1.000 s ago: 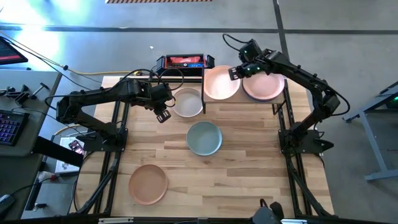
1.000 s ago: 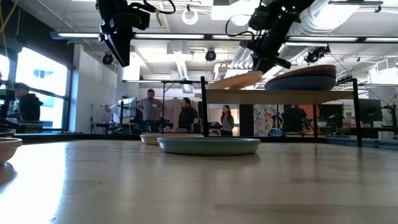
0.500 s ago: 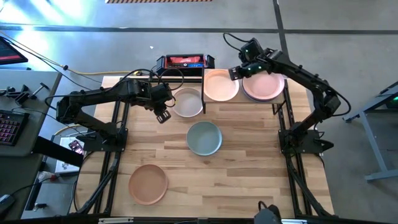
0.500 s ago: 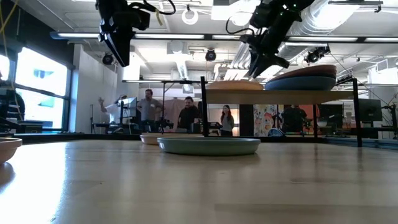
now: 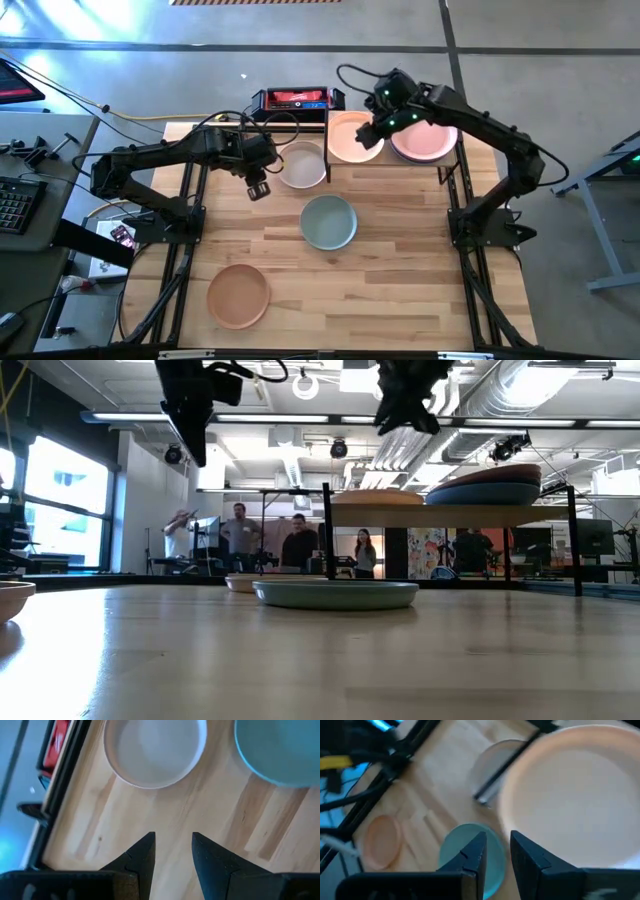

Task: Place and stack plates onto a shelf
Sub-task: Stack the gray plate on top of the white plate on the shelf

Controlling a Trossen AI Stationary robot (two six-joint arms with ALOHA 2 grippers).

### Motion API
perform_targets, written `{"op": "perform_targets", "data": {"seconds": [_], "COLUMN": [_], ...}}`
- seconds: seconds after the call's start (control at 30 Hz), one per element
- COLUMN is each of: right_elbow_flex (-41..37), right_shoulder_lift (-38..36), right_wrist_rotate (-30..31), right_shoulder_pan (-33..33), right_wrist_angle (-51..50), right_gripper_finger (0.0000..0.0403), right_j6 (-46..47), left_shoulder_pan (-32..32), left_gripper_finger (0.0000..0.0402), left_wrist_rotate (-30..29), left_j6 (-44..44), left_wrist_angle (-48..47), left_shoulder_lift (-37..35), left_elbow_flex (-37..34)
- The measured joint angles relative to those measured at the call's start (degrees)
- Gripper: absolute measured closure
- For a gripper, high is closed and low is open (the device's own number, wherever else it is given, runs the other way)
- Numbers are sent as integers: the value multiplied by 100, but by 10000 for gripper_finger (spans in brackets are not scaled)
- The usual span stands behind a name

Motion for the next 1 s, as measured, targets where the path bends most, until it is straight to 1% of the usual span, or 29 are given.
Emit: {"op": "perform_targets", "data": {"seconds": [0.13, 0.2, 0.33, 0.4, 0.67, 0.87, 1.0], "right_elbow_flex": [262, 371, 588, 666, 821, 812, 811], "right_shoulder_lift": [0, 0, 0, 0, 0, 0, 0], "right_wrist_rotate": [19, 23, 22, 21, 85, 485, 493], "right_shoulder_pan": [363, 516, 734, 792, 785, 724, 643], "right_wrist_angle": [-31, -37, -38, -75, -408, -736, -818], "right_gripper_finger": [336, 336, 336, 336, 336, 336, 336], "right_j6": [98, 101, 20, -48, -483, -629, -629], "left_shoulder_pan": [0, 0, 38, 42, 130, 314, 421], "left_gripper_finger": [286, 286, 286, 286, 286, 286, 286], "left_wrist_rotate": [0, 2, 264, 275, 251, 257, 354], "left_j6": [841, 1253, 1961, 2256, 3203, 4000, 4428], "left_wrist_angle": [91, 282, 940, 1213, 2341, 3673, 4322], "left_shoulder_lift": [0, -2, -2, -2, 0, 0, 0], "left_elbow_flex": [1, -29, -398, -638, -1644, -2323, -2689]}}
